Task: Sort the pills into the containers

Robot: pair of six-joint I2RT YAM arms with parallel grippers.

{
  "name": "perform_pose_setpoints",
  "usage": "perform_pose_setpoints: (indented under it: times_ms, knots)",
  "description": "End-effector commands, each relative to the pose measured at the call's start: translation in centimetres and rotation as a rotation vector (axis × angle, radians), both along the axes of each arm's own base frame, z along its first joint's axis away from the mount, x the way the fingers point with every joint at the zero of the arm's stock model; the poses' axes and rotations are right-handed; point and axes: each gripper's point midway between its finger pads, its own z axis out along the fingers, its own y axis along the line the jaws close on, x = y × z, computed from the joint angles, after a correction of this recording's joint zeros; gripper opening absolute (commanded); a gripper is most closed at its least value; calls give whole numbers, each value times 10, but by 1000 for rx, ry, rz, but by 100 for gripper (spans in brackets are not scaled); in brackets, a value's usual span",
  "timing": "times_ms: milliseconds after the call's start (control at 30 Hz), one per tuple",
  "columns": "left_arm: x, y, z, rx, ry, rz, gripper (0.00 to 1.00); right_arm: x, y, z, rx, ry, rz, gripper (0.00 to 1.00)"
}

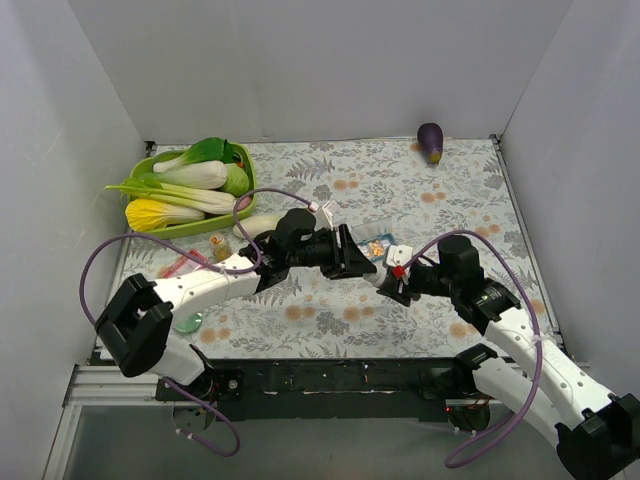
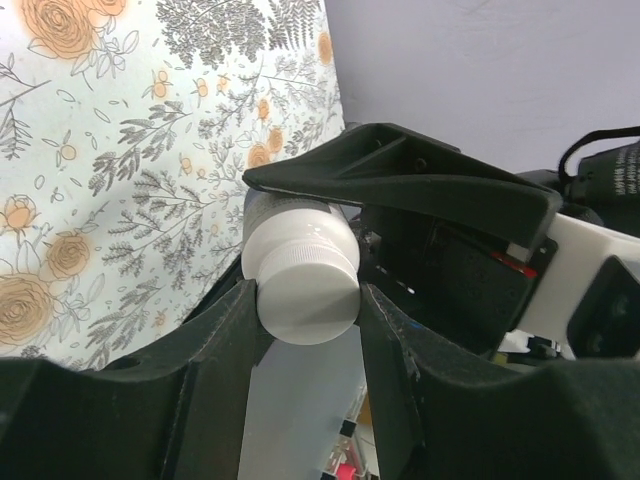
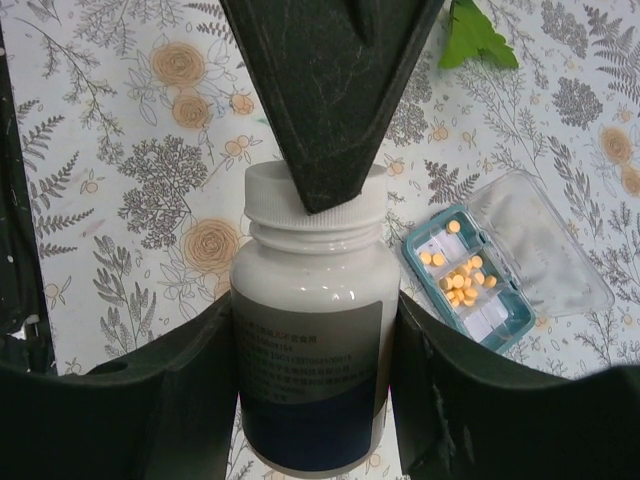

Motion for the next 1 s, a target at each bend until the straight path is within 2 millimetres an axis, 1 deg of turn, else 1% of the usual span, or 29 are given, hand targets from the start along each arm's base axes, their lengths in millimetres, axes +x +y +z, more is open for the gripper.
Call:
perform_pose_setpoints:
  times_ms: [0, 100, 200, 233, 300, 333, 367, 400, 433, 467, 500, 533, 567, 600, 633, 667, 700, 733, 767, 800, 833, 867, 933, 967]
  knots:
    - [-19, -15, 4, 26, -25, -113, 14, 8, 13, 40, 53, -111, 34, 1]
    - [-22, -16, -4, 45, -24, -132, 13, 7, 14, 42, 68, -88, 25, 1]
    - [-26, -15, -9, 53, -38, -157, 13, 2, 17, 44, 98, -45, 35, 1]
    - [-27, -15, -9, 49, -47, -165, 13, -3, 20, 46, 116, -24, 57, 1]
    - [-37, -13, -3, 2, -113, -222, 13, -10, 24, 49, 162, 35, 69, 1]
    - [-41, -11, -1, -16, -151, -255, 13, -20, 27, 50, 190, 72, 112, 1]
    - [-49, -10, 3, -46, -193, -311, 12, -24, 28, 52, 216, 110, 125, 1]
    - [-57, -5, 4, -57, -226, -357, 12, -30, 32, 58, 260, 165, 142, 1]
    - [-63, -1, 2, -63, -334, -418, 12, -44, 35, 63, 297, 221, 202, 1]
    - [-70, 3, 3, -71, -377, -456, 13, -50, 35, 59, 320, 283, 215, 1]
    - [-81, 12, 7, -90, -434, -503, 18, -56, 39, 70, 383, 359, 232, 1]
    - [-85, 17, 7, -98, -515, -541, 22, -68, 39, 72, 408, 424, 279, 1]
    - [-89, 22, 5, -88, -539, -558, 26, -75, 37, 61, 426, 504, 281, 1]
    - [-88, 25, 3, -74, -561, -563, 31, -79, 37, 62, 458, 554, 289, 1]
    - [-90, 29, 10, -81, -618, -579, 41, -83, 37, 74, 509, 590, 297, 1]
    - [-92, 31, 9, -67, -609, -585, 48, -83, 35, 74, 527, 609, 286, 1]
    - [-90, 31, 14, -66, -624, -569, 58, -83, 34, 68, 529, 627, 274, 1]
    - [-85, 34, 15, -35, -619, -526, 73, -80, 33, 63, 520, 617, 259, 1]
    - [-83, 34, 21, -46, -614, -502, 77, -78, 33, 61, 510, 600, 254, 1]
    - [-80, 35, 24, -41, -608, -472, 83, -75, 32, 64, 504, 574, 249, 1]
    - [-73, 35, 27, -26, -604, -425, 88, -73, 32, 62, 493, 560, 239, 1]
    - [-72, 36, 43, -64, -617, -387, 95, -72, 30, 58, 477, 540, 236, 1]
    - [-65, 40, 53, -64, -617, -320, 98, -68, 29, 63, 467, 485, 231, 1]
    - [-60, 46, 64, -67, -629, -271, 98, -67, 27, 54, 432, 459, 222, 1]
